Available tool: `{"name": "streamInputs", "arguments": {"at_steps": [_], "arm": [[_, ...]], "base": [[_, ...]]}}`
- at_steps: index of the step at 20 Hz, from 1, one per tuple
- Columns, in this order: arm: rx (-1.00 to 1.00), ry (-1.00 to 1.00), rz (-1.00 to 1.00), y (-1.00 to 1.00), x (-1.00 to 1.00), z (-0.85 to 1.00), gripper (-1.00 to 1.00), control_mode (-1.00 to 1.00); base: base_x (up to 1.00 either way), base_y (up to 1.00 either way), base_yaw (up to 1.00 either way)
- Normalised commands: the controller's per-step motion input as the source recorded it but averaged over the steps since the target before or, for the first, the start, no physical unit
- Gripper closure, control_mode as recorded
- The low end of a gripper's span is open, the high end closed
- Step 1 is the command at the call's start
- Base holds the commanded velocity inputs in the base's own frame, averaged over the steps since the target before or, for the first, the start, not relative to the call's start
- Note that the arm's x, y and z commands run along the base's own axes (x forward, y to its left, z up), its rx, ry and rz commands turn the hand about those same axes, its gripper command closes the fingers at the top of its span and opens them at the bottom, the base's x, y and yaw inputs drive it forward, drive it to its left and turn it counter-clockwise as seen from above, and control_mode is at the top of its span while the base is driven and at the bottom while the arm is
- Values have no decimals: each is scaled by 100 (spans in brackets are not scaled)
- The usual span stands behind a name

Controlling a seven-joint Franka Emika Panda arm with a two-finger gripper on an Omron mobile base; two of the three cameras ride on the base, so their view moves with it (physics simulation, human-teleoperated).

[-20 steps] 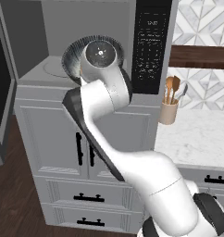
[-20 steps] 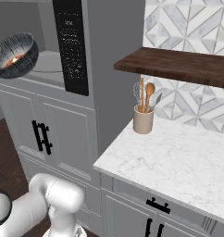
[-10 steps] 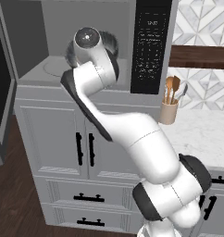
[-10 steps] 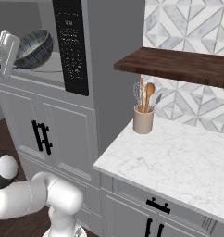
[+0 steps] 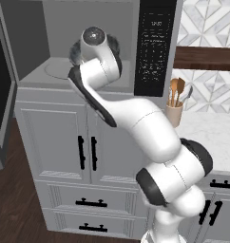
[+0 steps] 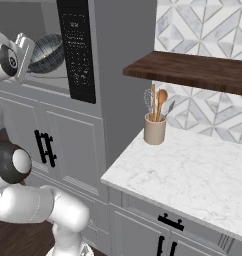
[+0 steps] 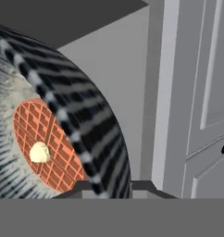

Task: Open the microwave, place the bowl with waffle inside the microwave, then close the microwave door and turn it on.

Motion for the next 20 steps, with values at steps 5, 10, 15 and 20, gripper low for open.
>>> {"name": "streamInputs", "arguments": {"at_steps": [5, 10, 15, 20], "arm": [[9, 0, 0, 26, 13, -7, 100, -100], [3, 0, 0, 21, 25, -37, 100, -100], [1, 0, 0, 26, 32, -26, 100, -100], [8, 0, 0, 14, 53, 6, 100, -100]], "base": [[0, 0, 0], [0, 0, 0], [0, 0, 0], [0, 0, 0]]}}
